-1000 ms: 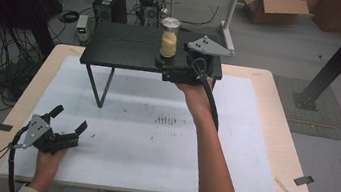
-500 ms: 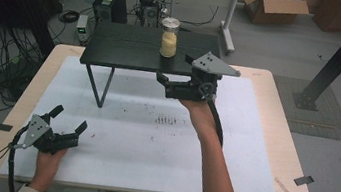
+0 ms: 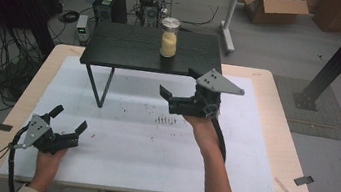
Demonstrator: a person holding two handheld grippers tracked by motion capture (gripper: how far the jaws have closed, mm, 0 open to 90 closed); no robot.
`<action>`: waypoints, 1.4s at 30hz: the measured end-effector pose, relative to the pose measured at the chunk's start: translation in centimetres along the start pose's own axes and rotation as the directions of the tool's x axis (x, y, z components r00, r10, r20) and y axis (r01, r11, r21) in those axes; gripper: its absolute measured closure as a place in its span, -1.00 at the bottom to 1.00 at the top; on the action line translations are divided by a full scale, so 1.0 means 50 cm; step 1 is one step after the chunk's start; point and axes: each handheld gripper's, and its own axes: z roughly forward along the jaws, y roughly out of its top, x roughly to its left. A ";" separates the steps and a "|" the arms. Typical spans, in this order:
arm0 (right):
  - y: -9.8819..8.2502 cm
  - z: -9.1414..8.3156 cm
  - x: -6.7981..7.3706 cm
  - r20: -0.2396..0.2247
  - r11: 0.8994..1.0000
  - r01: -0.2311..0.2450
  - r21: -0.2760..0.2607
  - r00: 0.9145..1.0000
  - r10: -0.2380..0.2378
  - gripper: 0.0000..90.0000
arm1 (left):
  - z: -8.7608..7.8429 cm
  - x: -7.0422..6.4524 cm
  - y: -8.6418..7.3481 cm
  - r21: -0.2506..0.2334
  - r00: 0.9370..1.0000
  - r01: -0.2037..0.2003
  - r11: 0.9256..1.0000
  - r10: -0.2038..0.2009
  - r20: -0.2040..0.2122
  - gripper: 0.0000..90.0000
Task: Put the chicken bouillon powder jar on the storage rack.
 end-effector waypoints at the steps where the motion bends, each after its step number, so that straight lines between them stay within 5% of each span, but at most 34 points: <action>1: -0.006 -0.004 0.002 0.002 1.000 0.000 0.000 1.000 0.000 -1.00 | 0.000 0.000 0.000 0.000 1.000 0.000 1.000 0.000 0.000 -0.99; 23: -0.122 -0.078 0.017 0.095 0.999 -0.029 -0.025 0.995 0.031 -1.00 | 0.000 0.000 0.000 0.003 1.000 0.000 1.000 0.000 0.000 -0.99; 42: -0.222 -0.157 -0.003 0.245 0.996 -0.045 -0.079 0.967 0.063 -1.00 | 0.001 -0.001 0.000 0.006 1.000 -0.002 1.000 0.003 -0.001 -0.99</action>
